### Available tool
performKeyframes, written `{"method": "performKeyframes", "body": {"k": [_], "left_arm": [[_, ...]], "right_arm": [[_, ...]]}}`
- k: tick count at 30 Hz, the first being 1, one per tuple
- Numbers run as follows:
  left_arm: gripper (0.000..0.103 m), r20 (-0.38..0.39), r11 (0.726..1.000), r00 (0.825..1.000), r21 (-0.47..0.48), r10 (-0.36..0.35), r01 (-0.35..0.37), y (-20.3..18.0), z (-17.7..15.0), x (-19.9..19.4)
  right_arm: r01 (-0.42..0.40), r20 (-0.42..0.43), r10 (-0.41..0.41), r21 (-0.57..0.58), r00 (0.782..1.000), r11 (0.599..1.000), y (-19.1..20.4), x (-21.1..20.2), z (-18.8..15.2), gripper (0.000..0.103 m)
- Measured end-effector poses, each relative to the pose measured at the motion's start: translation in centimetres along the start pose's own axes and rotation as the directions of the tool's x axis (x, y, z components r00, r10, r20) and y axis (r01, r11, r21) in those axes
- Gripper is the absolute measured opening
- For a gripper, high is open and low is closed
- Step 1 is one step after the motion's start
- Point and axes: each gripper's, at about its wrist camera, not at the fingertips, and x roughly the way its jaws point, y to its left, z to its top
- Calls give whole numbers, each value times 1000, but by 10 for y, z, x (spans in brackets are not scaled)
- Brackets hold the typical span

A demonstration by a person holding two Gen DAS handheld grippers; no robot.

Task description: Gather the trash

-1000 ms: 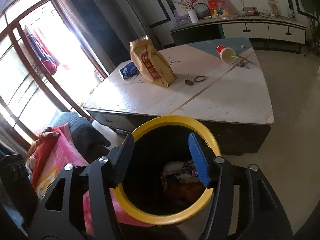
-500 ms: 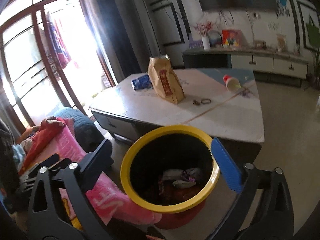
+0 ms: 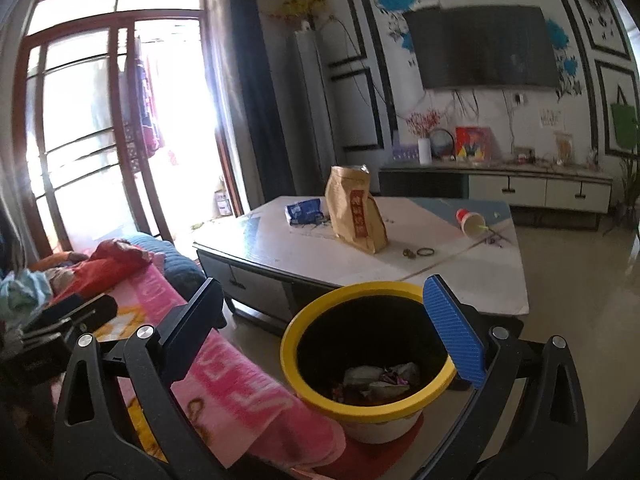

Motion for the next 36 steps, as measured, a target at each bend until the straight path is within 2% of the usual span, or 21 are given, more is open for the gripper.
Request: {"method": "performKeyframes", "body": {"k": [12,36], "left_arm": [[97,5,997,998,-41,63,-62,32,-14,-29],[97,7,996,997,-40,75,-75,30,-22,-35]], "right_arm": [[-36,23,38,-92,999,995,31,-12,-22,92],[-29,50,35,-118,998,993,37,-13,-24,92]]}}
